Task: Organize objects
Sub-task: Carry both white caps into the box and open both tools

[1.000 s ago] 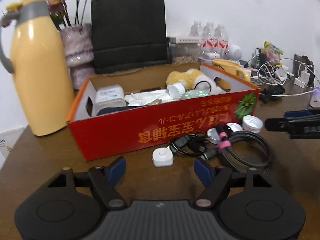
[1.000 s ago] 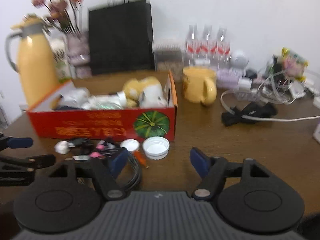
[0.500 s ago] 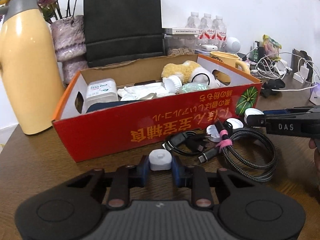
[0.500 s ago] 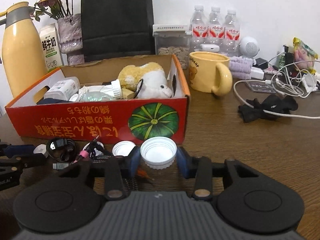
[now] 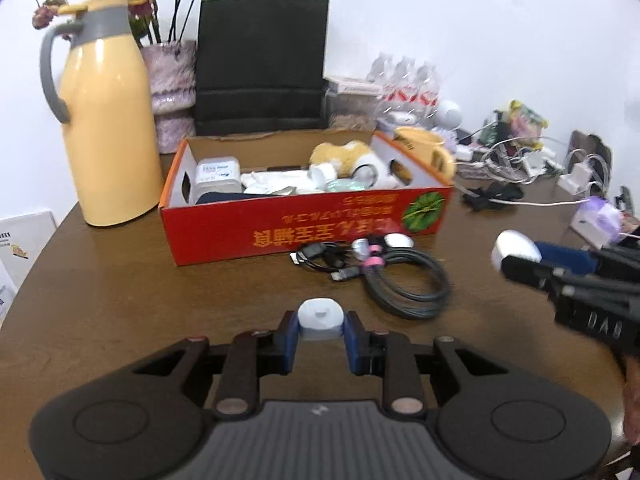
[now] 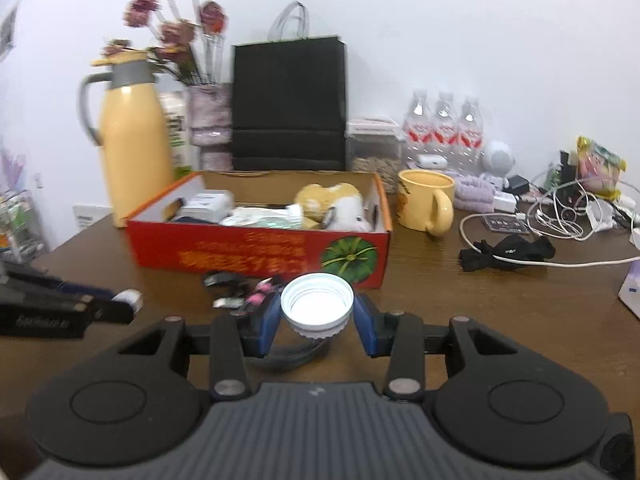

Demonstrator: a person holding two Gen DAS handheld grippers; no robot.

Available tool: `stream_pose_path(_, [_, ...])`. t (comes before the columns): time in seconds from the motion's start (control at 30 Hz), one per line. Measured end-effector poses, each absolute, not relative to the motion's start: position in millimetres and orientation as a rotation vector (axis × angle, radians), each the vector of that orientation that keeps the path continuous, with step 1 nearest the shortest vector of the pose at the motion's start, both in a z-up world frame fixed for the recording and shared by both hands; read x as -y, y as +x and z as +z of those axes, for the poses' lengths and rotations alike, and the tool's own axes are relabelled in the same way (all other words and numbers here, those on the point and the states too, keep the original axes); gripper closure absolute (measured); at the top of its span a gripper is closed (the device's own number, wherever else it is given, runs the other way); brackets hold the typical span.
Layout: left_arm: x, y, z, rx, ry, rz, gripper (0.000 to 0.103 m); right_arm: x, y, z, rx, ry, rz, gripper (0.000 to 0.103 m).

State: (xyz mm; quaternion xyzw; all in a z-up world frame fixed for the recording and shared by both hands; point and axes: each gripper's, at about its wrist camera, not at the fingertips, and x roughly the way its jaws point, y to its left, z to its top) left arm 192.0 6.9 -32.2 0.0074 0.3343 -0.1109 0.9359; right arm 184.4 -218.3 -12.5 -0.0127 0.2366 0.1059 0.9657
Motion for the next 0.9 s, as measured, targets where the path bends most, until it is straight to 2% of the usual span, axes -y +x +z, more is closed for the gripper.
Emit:
stream_pose_path(0.27, [5,153,-16,-0.638,0.023,-0.245,0.08,208,135,1,-0.452,-0.064,0.276,0.062])
stream_pose_path(0.47, [-3,174,-7,-0.603,0.006,-0.263,0.08,208,148,9,-0.428,-0.057,0.288,0.062])
stream_pose_path(0.6, [-9,239,12,-0.59,0.017,-0.286,0.08,205,201,29,-0.38,-0.031,0.313,0.062])
stream_pose_path(0.73, [-15,346,21,-0.695,-0.044,-0.365,0.08,200,302,47,-0.412,0.063,0.341,0.062])
stream_pose_path(0.9, [-9,464,0,-0.798,0.047,-0.26,0.08,178,443,34,-0.604,0.131,0.386,0.062])
